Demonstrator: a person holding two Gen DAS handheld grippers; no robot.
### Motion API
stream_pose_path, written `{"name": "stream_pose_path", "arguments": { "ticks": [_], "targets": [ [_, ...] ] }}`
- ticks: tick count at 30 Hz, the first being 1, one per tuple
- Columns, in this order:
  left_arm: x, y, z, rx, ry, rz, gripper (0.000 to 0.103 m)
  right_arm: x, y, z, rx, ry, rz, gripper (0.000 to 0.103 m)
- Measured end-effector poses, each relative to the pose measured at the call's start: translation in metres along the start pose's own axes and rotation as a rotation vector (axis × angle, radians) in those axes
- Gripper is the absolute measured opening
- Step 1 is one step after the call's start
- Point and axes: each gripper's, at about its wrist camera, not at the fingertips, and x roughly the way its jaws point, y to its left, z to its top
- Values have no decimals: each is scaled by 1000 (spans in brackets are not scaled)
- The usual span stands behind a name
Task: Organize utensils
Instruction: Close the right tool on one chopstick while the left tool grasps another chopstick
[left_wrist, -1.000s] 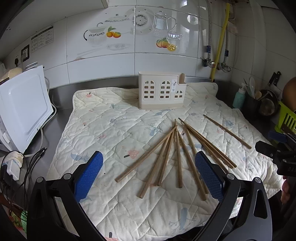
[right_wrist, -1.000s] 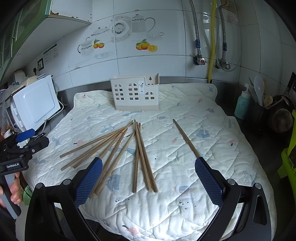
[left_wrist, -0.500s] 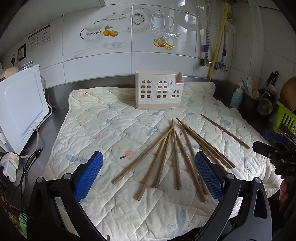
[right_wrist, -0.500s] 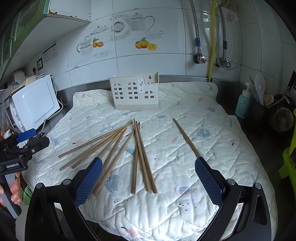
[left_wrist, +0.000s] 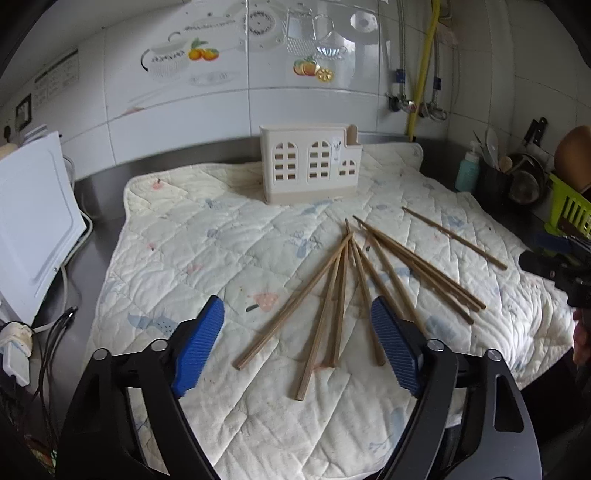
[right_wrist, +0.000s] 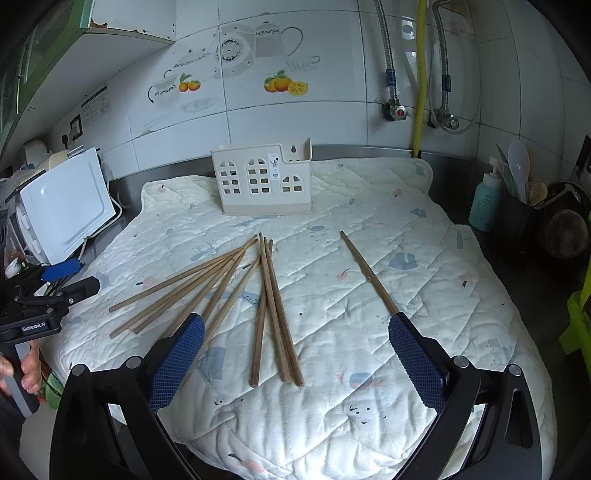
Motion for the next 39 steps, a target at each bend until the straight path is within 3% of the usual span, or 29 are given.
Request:
{"name": "stream_pose_path", "arguments": {
  "ticks": [11,18,22,31,34,39],
  "targets": [
    [58,31,-18,87,157,-125,33,22,-19,-5,31,27,5,96],
    [77,40,-25,109,204,-151,26,39,-33,-5,63,42,9,94],
    [81,44,-28,110,216,-169,22,51,-41,-7,81,69,19,85],
    [89,42,-25,135,219,-193,18,69,-58,-5,115,84,18,84],
    [88,41,-25,130,220,-191,15,73,-65,-5,125,92,22,65],
    [85,37,-27,133,220,-202,11,78,-80,-8,155,112,9,60]
  ]
}}
